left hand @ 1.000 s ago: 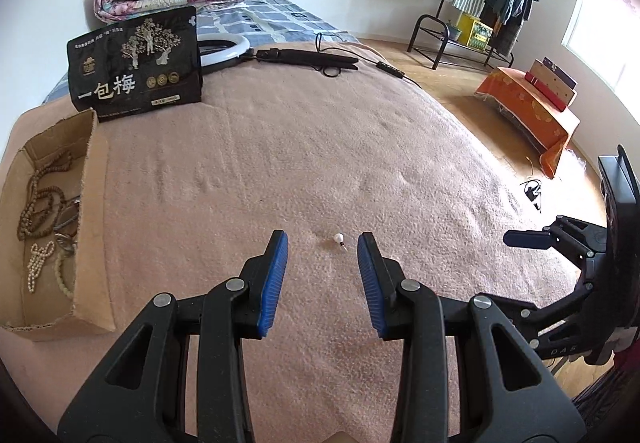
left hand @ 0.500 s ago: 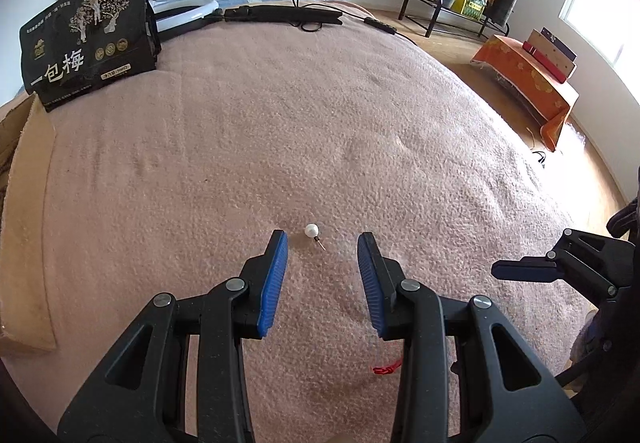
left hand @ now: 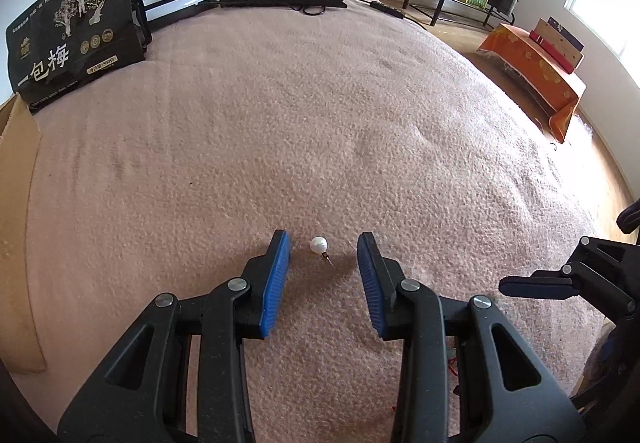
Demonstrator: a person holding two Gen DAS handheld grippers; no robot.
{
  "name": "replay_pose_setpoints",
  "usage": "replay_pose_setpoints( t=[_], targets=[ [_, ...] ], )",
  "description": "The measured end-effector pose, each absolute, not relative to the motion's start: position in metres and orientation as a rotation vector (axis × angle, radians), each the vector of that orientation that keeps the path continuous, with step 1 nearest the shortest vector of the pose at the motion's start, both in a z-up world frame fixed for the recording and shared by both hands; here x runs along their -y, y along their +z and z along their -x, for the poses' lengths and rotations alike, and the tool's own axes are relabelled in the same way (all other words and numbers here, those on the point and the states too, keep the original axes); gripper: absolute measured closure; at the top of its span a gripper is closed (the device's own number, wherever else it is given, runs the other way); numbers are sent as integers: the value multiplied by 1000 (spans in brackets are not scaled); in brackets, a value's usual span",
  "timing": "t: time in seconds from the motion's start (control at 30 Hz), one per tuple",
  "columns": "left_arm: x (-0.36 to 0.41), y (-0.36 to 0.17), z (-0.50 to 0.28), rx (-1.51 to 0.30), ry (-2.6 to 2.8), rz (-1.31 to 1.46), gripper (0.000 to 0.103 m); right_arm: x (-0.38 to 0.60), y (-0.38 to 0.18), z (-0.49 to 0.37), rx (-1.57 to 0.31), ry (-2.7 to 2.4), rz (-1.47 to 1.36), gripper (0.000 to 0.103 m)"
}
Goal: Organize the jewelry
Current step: 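Close the left tool on the pearl earring while the right tool grips the green jade pendant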
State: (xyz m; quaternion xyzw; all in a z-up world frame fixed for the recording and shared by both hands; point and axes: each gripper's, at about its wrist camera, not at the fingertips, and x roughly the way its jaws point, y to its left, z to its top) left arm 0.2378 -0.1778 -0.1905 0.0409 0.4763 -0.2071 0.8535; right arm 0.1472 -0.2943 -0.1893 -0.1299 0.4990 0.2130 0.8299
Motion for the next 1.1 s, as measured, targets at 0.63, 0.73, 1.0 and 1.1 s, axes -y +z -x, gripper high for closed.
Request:
replay_pose_setpoints(
  t=[0.63, 0.73, 1.0, 1.1],
  targets=[
    [169, -191, -241, -1004, -412, -82, 96, 288, -195, -152, -1106, 474, 263, 86],
    [165, -187, -239, -997, -406, -71, 96, 291, -192, -154, -1109, 476, 239, 86],
    [153, -170, -236, -970, -391, -43, 96, 298, -179, -157, -1085, 448, 210, 86],
    [148, -162, -234, -956, -387, -29, 96, 300, -170, -157, -1064, 437, 198, 86]
  ],
)
